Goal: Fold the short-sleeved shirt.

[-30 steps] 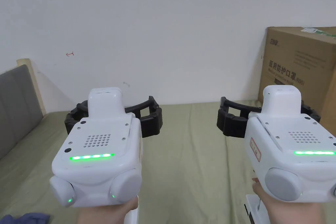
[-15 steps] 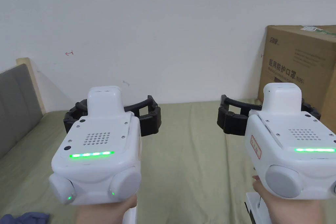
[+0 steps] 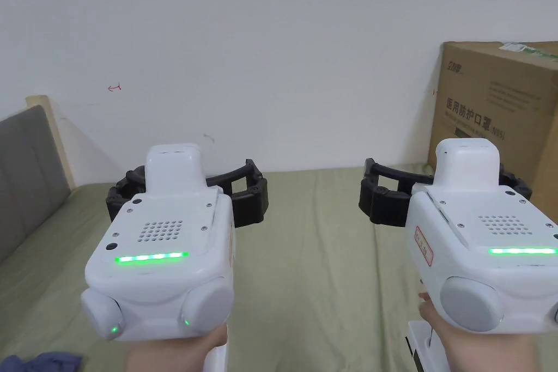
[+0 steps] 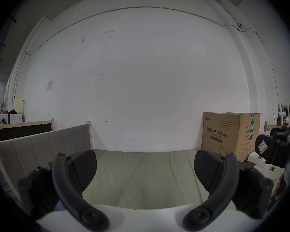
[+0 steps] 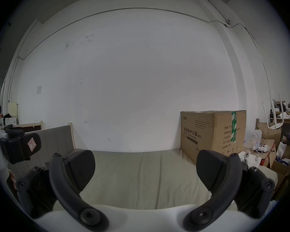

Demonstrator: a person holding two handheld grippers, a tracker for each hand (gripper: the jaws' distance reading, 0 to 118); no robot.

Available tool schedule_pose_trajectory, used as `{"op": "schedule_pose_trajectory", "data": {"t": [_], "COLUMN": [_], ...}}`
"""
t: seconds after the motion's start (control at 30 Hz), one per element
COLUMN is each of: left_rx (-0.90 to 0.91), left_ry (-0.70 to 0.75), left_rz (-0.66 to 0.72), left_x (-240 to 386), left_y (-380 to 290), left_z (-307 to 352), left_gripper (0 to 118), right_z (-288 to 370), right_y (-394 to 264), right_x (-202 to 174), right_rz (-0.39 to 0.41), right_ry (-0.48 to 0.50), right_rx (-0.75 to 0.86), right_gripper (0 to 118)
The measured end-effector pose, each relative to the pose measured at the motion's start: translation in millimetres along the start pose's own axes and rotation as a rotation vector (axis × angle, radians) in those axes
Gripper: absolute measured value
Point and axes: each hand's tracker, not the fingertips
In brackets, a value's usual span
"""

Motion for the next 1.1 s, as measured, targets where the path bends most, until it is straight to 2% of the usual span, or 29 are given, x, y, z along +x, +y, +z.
{"op": "schedule_pose_trajectory", "data": {"t": [0.8, 1.1], "left_rx": [0.014, 0.013], "left_ry": [-0.003, -0.008], "left_rz": [0.006, 0.012], "left_x": [-5.6, -6.7], "left_y": [4.2, 3.6], "left_z": [2.2, 2.7], "left_gripper": [116, 116], "right_z": [-1.3, 4.0], "right_y": [2.8, 2.6], "right_x": [-3.9, -8.7], "right_rz": [-0.009, 0.016], "right_ry": [0.000, 0.010], "right_rx": [-0.007, 0.017], "right_gripper": [118, 118]}}
